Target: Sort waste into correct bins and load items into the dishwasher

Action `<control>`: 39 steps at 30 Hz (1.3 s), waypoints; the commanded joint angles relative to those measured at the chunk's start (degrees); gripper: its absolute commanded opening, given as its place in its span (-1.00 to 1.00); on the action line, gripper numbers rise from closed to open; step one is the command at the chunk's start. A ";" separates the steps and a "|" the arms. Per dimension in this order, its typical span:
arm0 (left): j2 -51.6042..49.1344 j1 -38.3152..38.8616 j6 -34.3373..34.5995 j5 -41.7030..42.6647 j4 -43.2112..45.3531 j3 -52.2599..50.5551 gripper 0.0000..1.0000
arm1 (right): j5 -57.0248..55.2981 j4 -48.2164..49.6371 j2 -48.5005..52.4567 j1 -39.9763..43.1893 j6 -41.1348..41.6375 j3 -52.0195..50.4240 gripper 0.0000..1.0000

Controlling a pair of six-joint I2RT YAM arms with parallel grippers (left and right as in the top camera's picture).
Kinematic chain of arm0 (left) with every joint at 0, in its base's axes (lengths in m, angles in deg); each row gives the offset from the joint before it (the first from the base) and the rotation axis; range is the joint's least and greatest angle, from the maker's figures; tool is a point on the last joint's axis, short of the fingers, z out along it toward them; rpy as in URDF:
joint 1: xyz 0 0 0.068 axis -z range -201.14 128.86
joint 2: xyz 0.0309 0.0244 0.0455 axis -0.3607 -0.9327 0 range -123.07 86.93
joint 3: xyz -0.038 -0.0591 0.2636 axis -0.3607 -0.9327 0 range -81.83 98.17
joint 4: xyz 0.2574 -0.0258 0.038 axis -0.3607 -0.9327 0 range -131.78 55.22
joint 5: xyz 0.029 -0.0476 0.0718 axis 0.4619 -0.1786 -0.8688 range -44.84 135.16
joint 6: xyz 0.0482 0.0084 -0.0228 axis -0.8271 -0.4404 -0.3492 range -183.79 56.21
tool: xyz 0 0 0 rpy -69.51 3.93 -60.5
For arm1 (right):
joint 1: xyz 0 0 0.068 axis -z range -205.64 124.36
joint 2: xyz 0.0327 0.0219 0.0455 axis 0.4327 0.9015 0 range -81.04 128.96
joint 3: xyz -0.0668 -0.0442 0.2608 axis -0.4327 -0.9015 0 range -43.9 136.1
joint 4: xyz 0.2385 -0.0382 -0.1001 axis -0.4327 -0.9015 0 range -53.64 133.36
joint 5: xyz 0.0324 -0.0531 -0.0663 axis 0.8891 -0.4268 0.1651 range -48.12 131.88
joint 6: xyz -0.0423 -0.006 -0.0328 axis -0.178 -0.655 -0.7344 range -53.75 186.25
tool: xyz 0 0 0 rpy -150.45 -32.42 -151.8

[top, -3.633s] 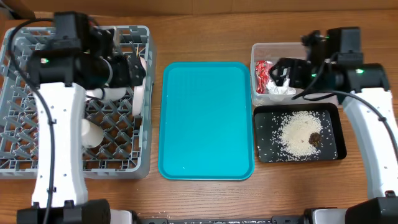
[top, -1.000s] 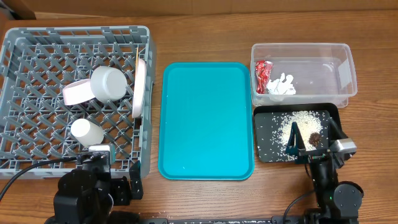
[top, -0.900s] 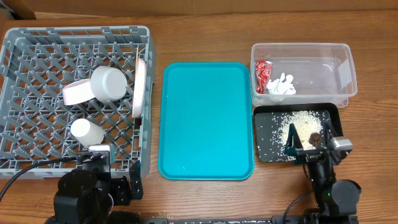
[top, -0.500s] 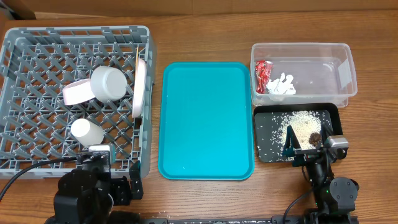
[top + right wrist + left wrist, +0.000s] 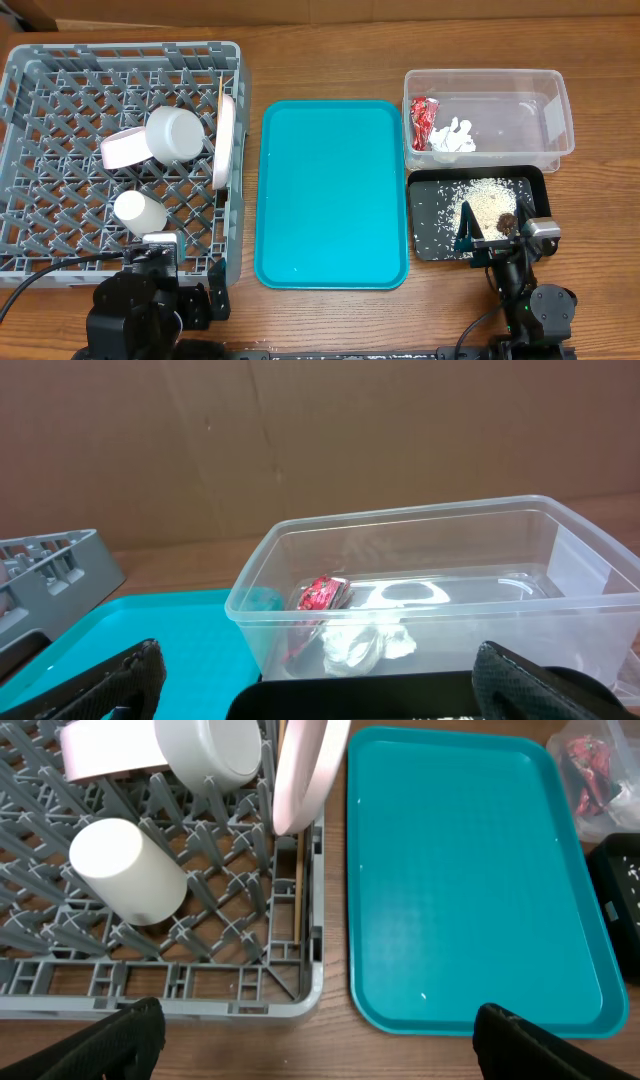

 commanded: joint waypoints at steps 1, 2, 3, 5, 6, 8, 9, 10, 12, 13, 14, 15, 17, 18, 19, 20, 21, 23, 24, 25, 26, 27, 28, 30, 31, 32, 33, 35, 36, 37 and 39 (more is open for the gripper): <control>2.12 -0.28 -0.72 -0.31 4.35 -2.62 1.00 | -0.90 0.17 -0.26 0.37 0.02 -0.59 1.00; 3.06 -0.48 -1.05 -0.35 6.67 -4.35 1.00 | -0.90 0.17 -0.26 0.37 0.02 -0.59 1.00; 4.48 -0.70 -1.57 -0.33 9.94 -7.06 1.00 | -0.90 0.17 -0.26 0.37 0.02 -0.59 1.00; 7.65 -0.85 -1.55 -0.28 16.28 -13.03 1.00 | -0.90 0.17 -0.26 0.37 0.02 -0.59 1.00; 9.94 -0.85 -1.55 -0.24 20.52 -17.40 1.00 | -0.90 0.17 -0.26 0.37 0.02 -0.59 1.00; 13.31 -1.14 -1.55 -0.07 26.71 -24.09 1.00 | -0.90 0.17 -0.26 0.37 0.02 -0.59 1.00; 15.13 -1.25 -1.57 -0.07 30.53 -27.82 1.00 | -0.90 0.17 -0.26 0.37 0.02 -0.59 1.00; 16.39 -1.22 -1.75 -0.09 33.83 -30.80 1.00 | -0.90 0.17 -0.26 0.37 0.02 -0.59 1.00; 19.23 -1.22 -2.67 0.57 42.93 -38.73 1.00 | -0.90 0.17 -0.26 0.37 0.02 -0.59 1.00; 20.26 -1.22 -2.67 0.96 46.47 -41.62 1.00 | -0.90 0.17 -0.26 0.37 0.02 -0.59 1.00; 21.11 -1.22 -2.64 1.01 49.40 -43.93 1.00 | -0.90 0.17 -0.26 0.37 0.02 -0.59 1.00; 22.12 -1.22 -2.67 1.20 52.63 -46.38 0.99 | -0.90 0.17 -0.26 0.37 0.02 -0.59 1.00; 24.37 -1.27 -2.93 1.22 59.23 -51.32 1.00 | -0.90 0.17 -0.26 0.37 0.02 -0.59 1.00; 25.44 -1.36 -3.13 1.27 62.05 -53.37 1.00 | -0.90 0.17 -0.26 0.37 0.02 -0.59 1.00; 26.43 -1.49 -3.10 1.33 64.30 -55.19 1.00 | -0.90 0.17 -0.26 0.37 0.02 -0.59 1.00; 27.50 -1.62 -3.10 1.42 66.55 -56.94 1.00 | -0.90 0.17 -0.26 0.37 0.02 -0.59 1.00; 27.89 -1.62 -3.32 1.40 69.05 -58.18 1.00 | -0.90 0.17 -0.26 0.37 0.02 -0.59 1.00; 27.85 -1.62 -4.50 1.84 68.98 -58.18 1.00 | -0.90 0.15 -0.26 0.37 0.02 -0.59 1.00; 27.85 -1.75 -4.46 1.86 68.89 -58.18 1.00 | -0.90 0.17 -0.26 0.37 0.02 -0.59 0.99; 27.85 -2.34 -4.31 2.10 68.89 -58.18 1.00 | -0.90 0.17 -0.26 0.37 0.02 -0.59 1.00; 27.85 -3.17 -4.33 2.71 68.85 -58.18 0.99 | -0.90 0.17 -0.26 0.37 0.02 -0.59 1.00; 27.85 -4.22 -4.35 2.67 68.85 -58.18 1.00 | -0.90 0.17 -0.26 0.37 0.02 -0.59 1.00; 27.85 -4.92 -4.35 2.62 68.85 -58.18 1.00 | -0.90 0.17 -0.26 0.37 0.02 -0.59 1.00; 27.85 -5.73 -4.35 2.62 68.85 -58.18 0.99 | -0.90 0.17 -0.26 0.37 0.02 -0.59 1.00; 27.85 -5.73 -4.35 2.62 68.85 -58.18 0.99 | -0.90 0.17 -0.24 0.37 0.02 -0.59 1.00; 27.85 -5.73 -4.35 2.62 68.85 -58.18 1.00 | -0.90 0.17 -0.26 0.37 0.02 -0.59 1.00; 27.85 -5.66 -4.35 2.62 68.85 -58.18 1.00 | -0.90 0.17 -0.26 0.37 0.02 -0.59 1.00; 27.85 -5.66 -4.35 2.62 68.85 -58.18 0.99 | -0.90 0.17 -0.26 0.37 0.02 -0.59 1.00; 27.85 -5.66 -4.35 2.62 68.85 -58.18 1.00 | -0.90 0.17 -0.26 0.37 0.02 -0.59 1.00; 27.85 -5.66 -4.35 2.62 68.85 -58.18 1.00 | -0.90 0.17 -0.26 0.37 0.02 -0.59 1.00; 27.85 -5.66 -4.35 2.62 68.85 -58.18 1.00 | -0.90 0.17 -0.26 0.37 0.02 -0.59 1.00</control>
